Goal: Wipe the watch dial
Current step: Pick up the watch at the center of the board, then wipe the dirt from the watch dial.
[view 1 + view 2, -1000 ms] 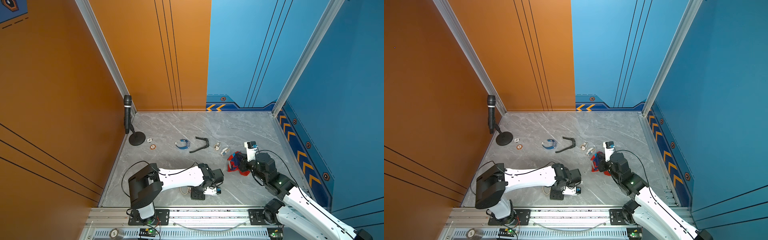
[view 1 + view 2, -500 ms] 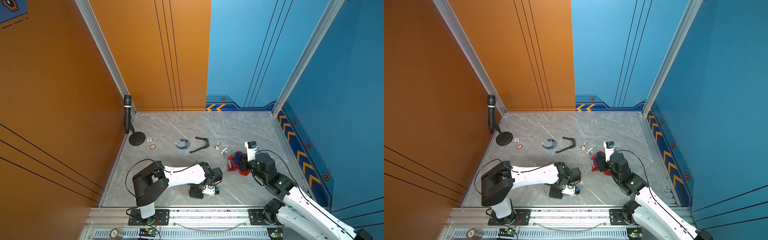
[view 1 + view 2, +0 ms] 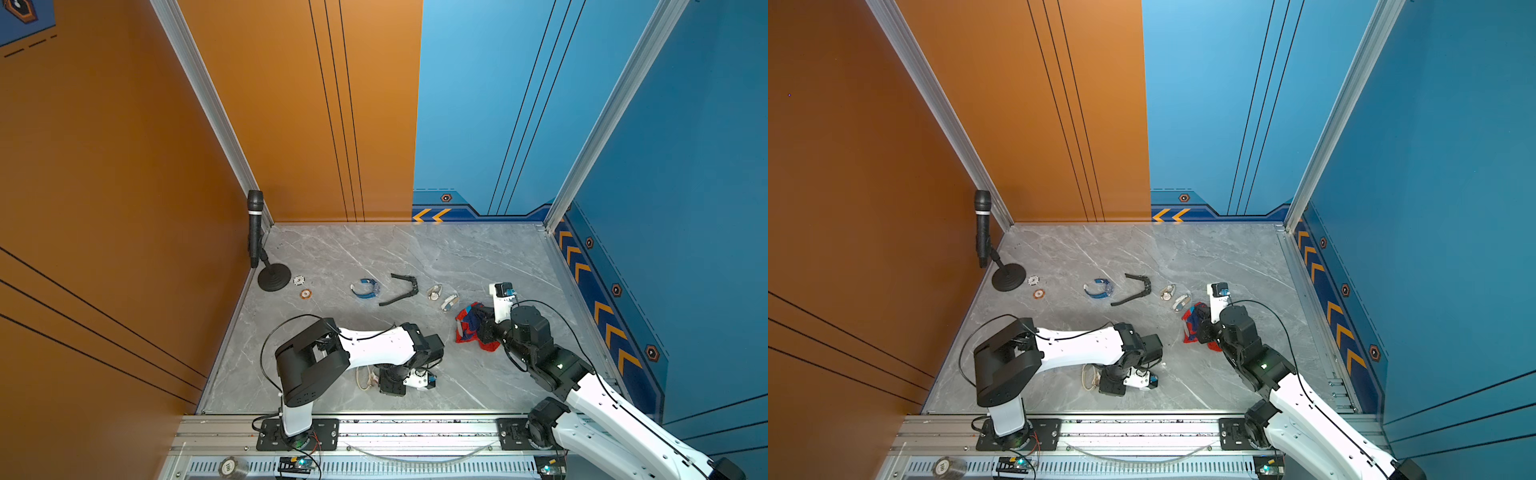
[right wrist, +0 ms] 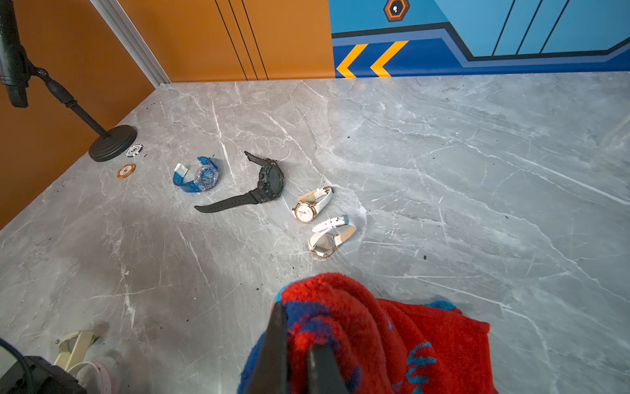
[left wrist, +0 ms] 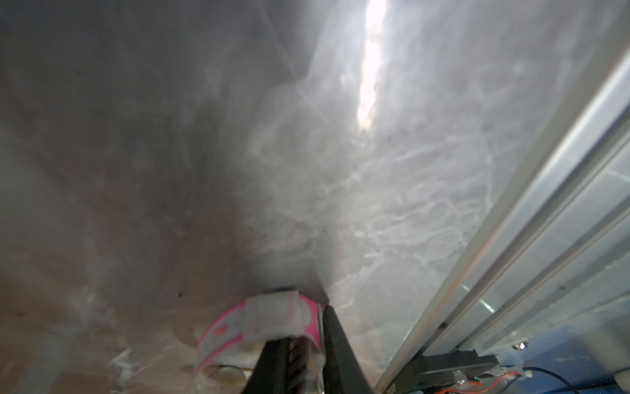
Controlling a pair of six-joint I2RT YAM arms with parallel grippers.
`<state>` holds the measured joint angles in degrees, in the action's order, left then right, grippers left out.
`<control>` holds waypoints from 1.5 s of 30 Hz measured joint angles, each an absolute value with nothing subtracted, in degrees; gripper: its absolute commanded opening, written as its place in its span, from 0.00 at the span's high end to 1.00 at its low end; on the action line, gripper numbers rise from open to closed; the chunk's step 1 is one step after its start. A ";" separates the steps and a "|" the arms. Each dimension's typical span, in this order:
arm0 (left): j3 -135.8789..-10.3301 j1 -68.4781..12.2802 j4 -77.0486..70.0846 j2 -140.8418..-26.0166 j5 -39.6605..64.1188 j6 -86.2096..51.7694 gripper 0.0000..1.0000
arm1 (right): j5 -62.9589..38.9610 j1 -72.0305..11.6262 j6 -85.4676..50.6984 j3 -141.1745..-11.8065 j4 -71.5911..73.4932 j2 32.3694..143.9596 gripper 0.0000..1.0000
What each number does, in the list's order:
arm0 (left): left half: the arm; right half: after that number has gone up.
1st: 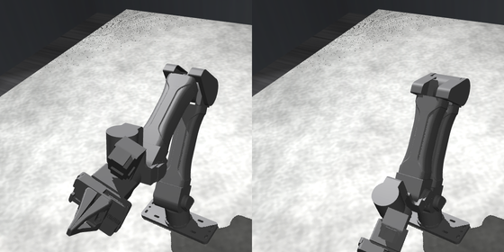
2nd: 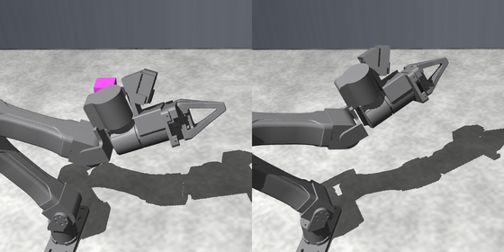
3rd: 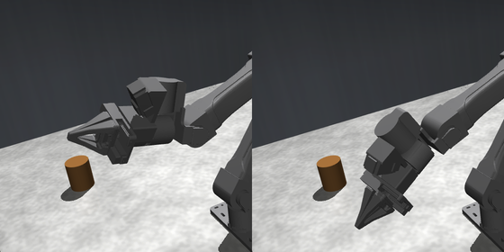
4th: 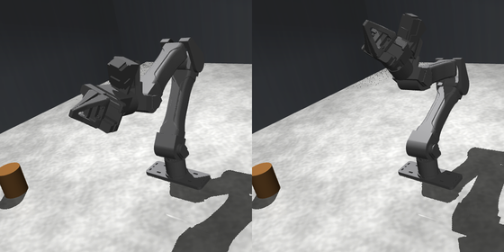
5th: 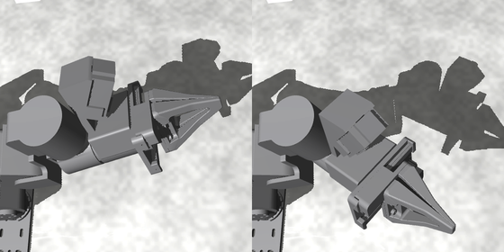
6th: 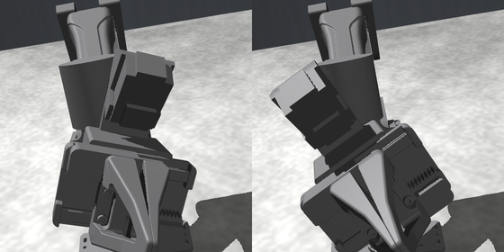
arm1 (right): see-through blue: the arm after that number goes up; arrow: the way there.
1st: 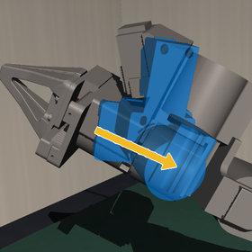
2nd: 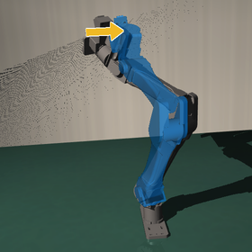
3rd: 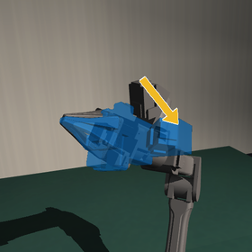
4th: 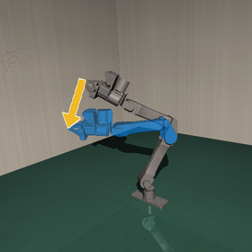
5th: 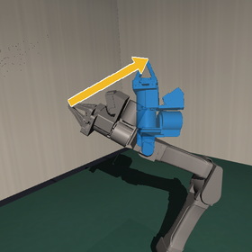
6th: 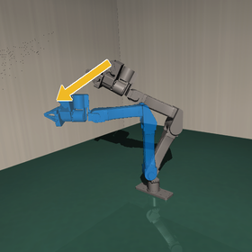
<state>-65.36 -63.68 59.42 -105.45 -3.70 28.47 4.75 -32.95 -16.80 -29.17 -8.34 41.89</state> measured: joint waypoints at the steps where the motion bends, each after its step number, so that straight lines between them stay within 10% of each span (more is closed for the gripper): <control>1: -65.58 -63.55 59.42 -105.56 -3.75 28.34 0.90 | 4.75 -32.95 -16.80 -29.17 -8.34 41.89 1.00; 22: -88.84 -41.85 53.17 -100.79 11.29 -6.79 1.00 | 2.72 -21.80 -16.47 -31.35 -9.58 36.36 1.00; 33: -60.93 -38.35 -1.30 -91.64 25.02 -64.10 1.00 | -9.61 -21.80 -16.36 -31.35 -8.64 36.14 1.00; 45: -56.99 -40.60 -28.58 -87.68 27.90 -62.26 1.00 | -15.70 -32.51 -14.85 -32.38 -5.26 44.14 1.00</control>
<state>-56.99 -40.60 -28.58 -87.68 27.90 -62.26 -15.70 -32.51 -14.85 -32.38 -5.26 44.14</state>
